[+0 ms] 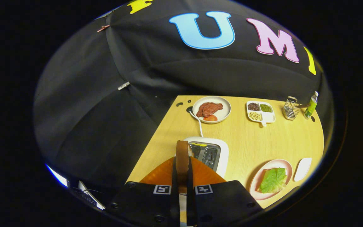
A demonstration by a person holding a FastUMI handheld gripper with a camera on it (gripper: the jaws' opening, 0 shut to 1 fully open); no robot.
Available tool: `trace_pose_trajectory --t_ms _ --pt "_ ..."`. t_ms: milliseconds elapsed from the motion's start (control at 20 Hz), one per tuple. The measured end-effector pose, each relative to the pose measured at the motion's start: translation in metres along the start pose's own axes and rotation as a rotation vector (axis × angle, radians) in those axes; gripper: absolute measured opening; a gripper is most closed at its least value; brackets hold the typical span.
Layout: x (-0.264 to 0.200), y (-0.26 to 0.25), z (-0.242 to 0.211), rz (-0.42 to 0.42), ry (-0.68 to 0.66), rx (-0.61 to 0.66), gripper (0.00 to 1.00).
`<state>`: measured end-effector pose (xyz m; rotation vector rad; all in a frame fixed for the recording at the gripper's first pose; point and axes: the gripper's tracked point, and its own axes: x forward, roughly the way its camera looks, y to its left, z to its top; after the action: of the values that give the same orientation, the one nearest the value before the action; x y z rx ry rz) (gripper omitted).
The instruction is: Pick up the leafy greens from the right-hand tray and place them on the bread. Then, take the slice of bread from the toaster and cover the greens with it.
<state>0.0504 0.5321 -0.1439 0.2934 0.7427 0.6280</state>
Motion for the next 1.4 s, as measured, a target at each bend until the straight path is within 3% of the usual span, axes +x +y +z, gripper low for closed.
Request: trace_pose_trajectory --t_ms 400,750,1100,1400 --pt "-0.081 -0.033 0.041 0.07 -0.113 0.043 0.13" --pt "-0.13 -0.136 0.044 -0.04 -0.171 0.033 0.13" --pt "-0.143 -0.233 -0.009 -0.122 -0.118 0.119 0.13" --pt "-0.103 -0.277 -0.066 -0.163 -0.062 0.199 0.13"
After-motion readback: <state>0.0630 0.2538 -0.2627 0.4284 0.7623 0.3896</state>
